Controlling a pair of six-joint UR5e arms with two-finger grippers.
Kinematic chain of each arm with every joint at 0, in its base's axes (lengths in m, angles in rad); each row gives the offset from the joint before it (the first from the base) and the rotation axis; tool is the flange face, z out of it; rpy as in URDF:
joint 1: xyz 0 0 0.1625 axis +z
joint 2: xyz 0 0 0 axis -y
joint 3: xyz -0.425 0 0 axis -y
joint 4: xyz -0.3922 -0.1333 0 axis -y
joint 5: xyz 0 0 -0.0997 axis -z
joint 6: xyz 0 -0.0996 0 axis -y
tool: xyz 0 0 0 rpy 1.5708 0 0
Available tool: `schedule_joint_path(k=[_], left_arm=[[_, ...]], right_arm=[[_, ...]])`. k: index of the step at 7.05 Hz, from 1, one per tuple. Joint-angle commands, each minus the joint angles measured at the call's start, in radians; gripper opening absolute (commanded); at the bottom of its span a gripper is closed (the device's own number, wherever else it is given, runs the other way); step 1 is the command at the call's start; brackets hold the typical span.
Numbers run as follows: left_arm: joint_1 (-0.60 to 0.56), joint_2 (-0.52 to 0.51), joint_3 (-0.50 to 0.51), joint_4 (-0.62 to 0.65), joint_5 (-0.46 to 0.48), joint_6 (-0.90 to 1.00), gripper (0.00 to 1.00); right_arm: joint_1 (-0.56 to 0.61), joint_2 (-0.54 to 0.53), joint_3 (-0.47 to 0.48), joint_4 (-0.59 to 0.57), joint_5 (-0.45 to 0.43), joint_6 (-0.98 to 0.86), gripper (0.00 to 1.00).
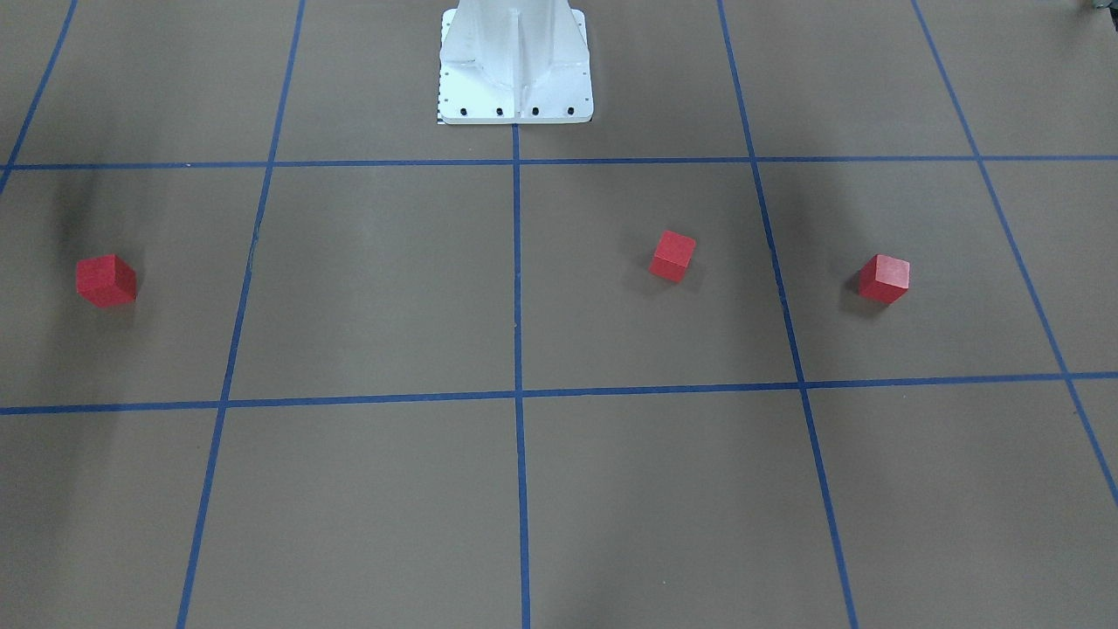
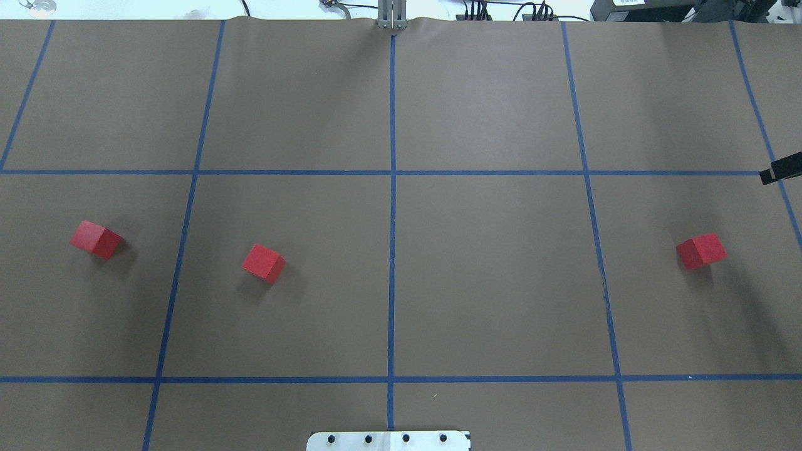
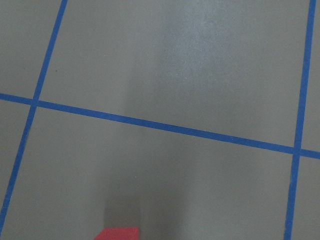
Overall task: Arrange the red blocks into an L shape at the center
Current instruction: 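Reach the right gripper to the red cube farthest out and grasp it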
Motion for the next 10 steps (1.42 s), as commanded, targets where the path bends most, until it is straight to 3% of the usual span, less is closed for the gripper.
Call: schedule_joint_path(k=[1,4,6,10], left_arm=[[0.0,0.001,0.0,-0.01,-0.001,-0.001,1.0],[0.0,0.004,0.0,-0.013,-0.001,0.0,1.0],[0.0,0.011,-0.001,-0.021,-0.001,0.0,1.0],[0.0,0.025,0.002,-0.047,-0.001,-0.001,1.0]], right_arm=[[-0.153,-0.075,-0.001,0.235,-0.098,0.233,0.99],[-0.278,-0.099,-0.034,0.263,-0.182,0.243,0.99],[-0.343,-0.099,-0.129,0.387,-0.215,0.244,0.99],[-0.384,-0.085,-0.133,0.387,-0.241,0.284,0.98]])
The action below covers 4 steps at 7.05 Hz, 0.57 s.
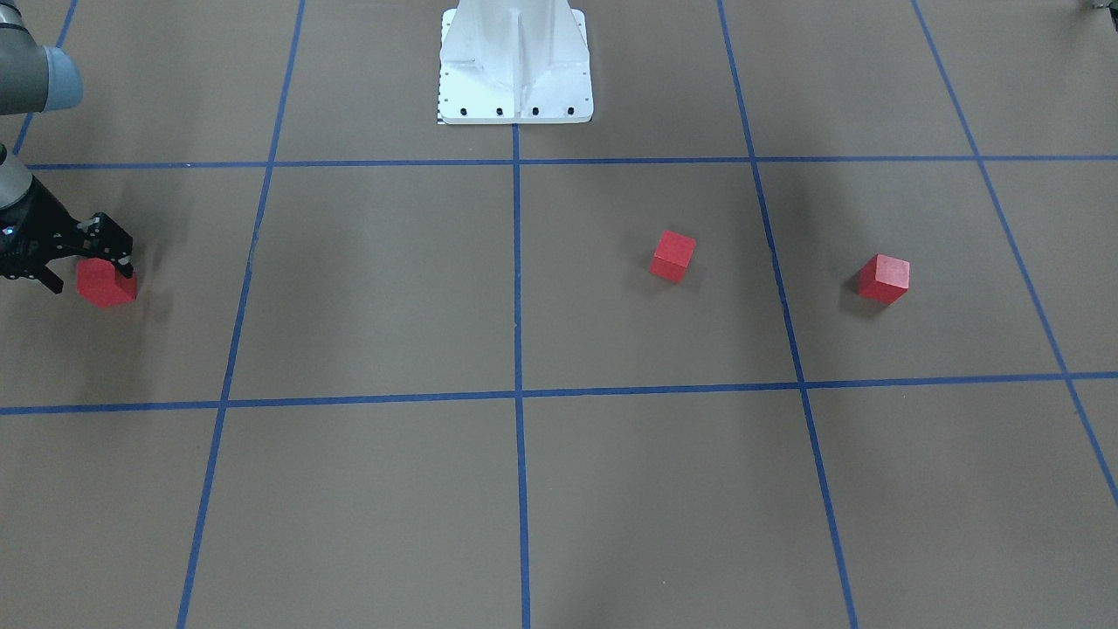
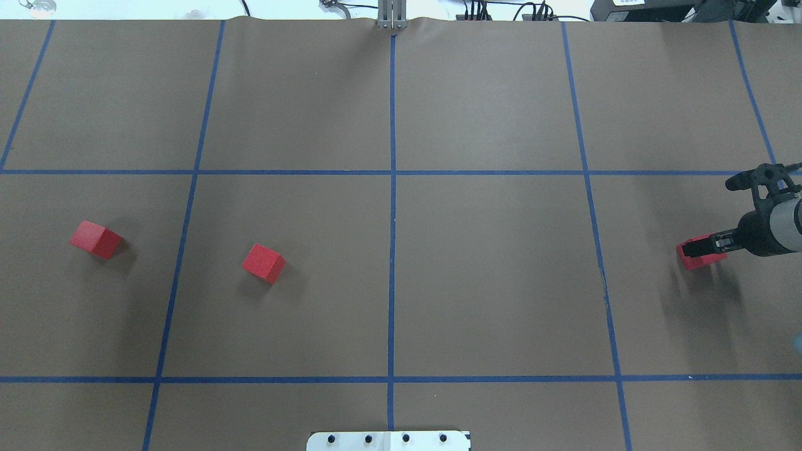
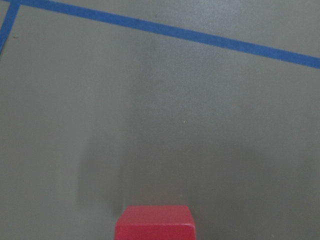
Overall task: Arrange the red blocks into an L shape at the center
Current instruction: 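Reach the right gripper to the red cube farthest out and grasp it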
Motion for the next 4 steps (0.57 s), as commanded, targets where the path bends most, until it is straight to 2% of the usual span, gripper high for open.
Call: schedule_joint_path(k=[1,2,4], left_arm=[[0.0,0.001,0.0,-0.003,0.0,0.0,1.0],[0.0,0.001,0.0,-0.003,0.0,0.0,1.0],[0.0,0.001,0.0,-0.003,0.0,0.0,1.0]], right_arm=[[-0.019,0.0,-0.001,-0.002,-0.01,0.001,0.33],[-0.019,0.0,0.005,-0.008,-0.009,0.001,0.0],[-0.02,0.018,0.042,-0.03,0.001,0.0,0.0]])
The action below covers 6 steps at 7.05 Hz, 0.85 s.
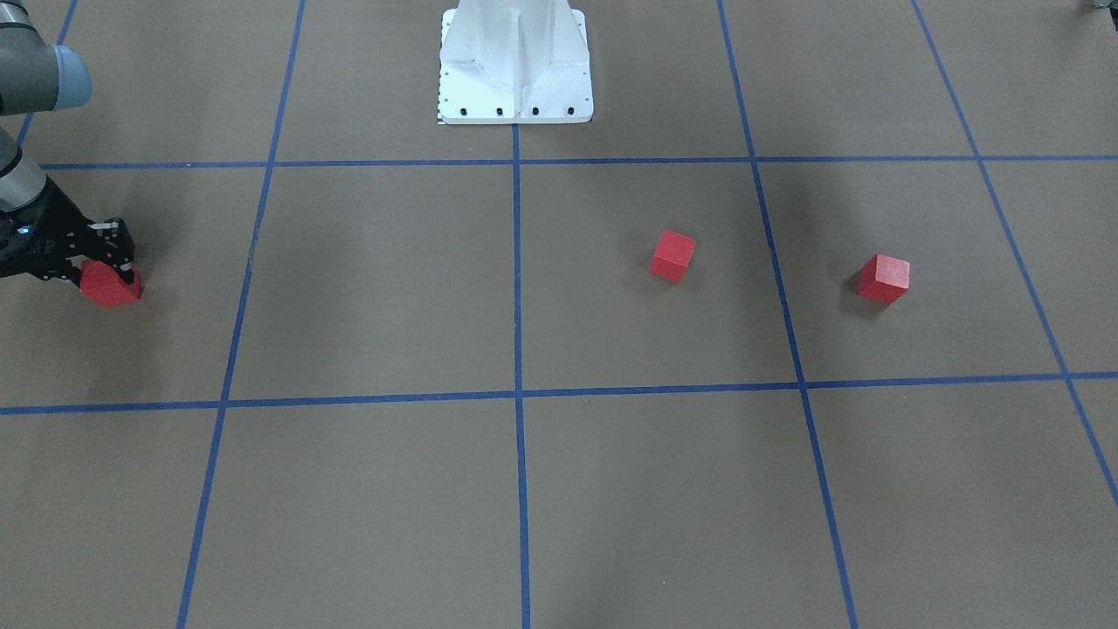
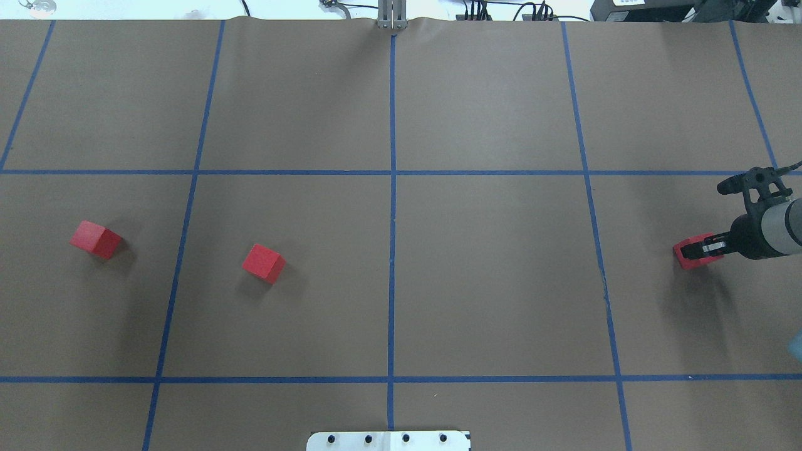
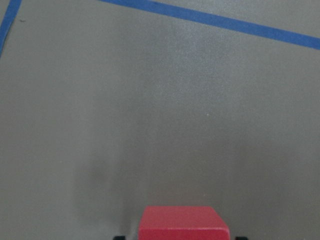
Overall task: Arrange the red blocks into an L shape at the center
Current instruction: 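Reach the right gripper to the red cube farthest out and grasp it, then carry the red cube with the right gripper to the table center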
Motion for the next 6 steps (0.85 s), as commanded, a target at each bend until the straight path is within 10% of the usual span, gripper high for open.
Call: schedule_joint_path(k=[1,6], left_arm=[[0.0,0.005,0.0,0.0,0.0,0.0,1.0],[0.0,0.006,0.0,0.0,0.0,-0.002,1.0]], right_arm=[[-0.002,0.054,0.053,-0.091,0.006,0.001,0.0],[-0.119,0.557,0.073,-0.6,-0.075,0.183,0.0]])
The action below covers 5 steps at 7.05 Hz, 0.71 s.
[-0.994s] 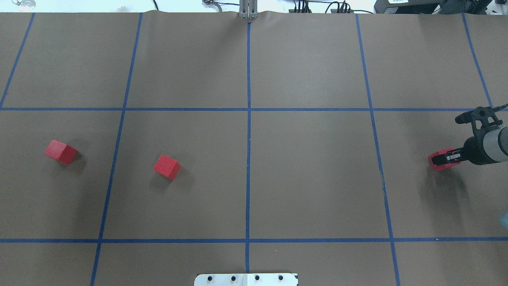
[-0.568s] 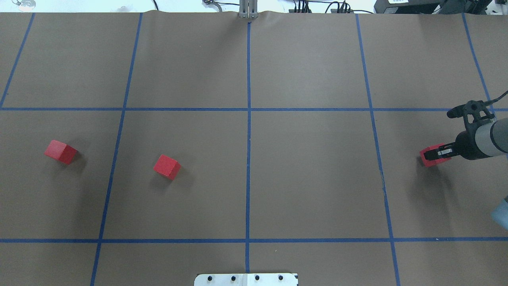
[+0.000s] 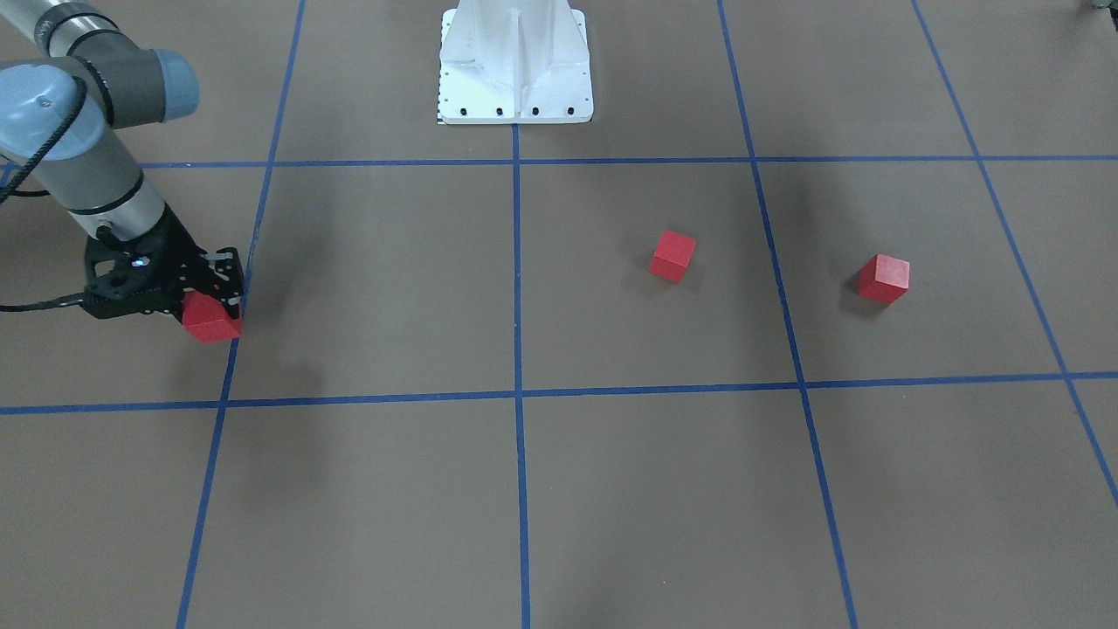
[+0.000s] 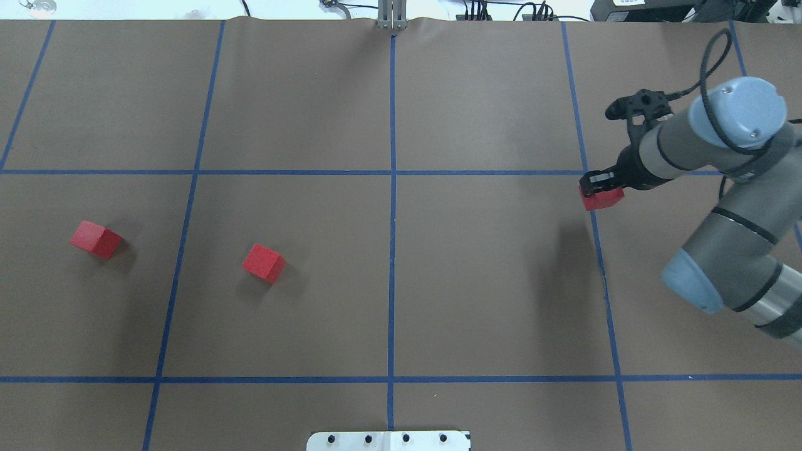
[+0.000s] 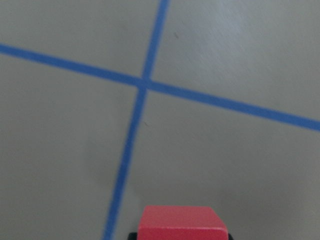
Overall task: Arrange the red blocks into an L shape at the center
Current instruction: 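Carry the red cube with the right gripper to the table center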
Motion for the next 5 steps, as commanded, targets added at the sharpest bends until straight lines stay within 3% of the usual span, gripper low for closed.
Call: schedule_joint_path(k=[1,2,5], left_arm=[[0.0,0.001,0.002,0.002,0.0,0.0,1.0],[0.0,0.001,0.002,0.002,0.0,0.0,1.0],[0.0,0.002,0.002,0.002,0.0,0.0,1.0]], right_arm=[[-0.123,0.228,-0.01,-0.217,-0.04,0.246,0.0],[-0.174,0.326,-0.013,-0.303,-0.065,0.337,0.0],[-0.354,0.549,-0.195,-0.315,-0.237,0.571,0.0]])
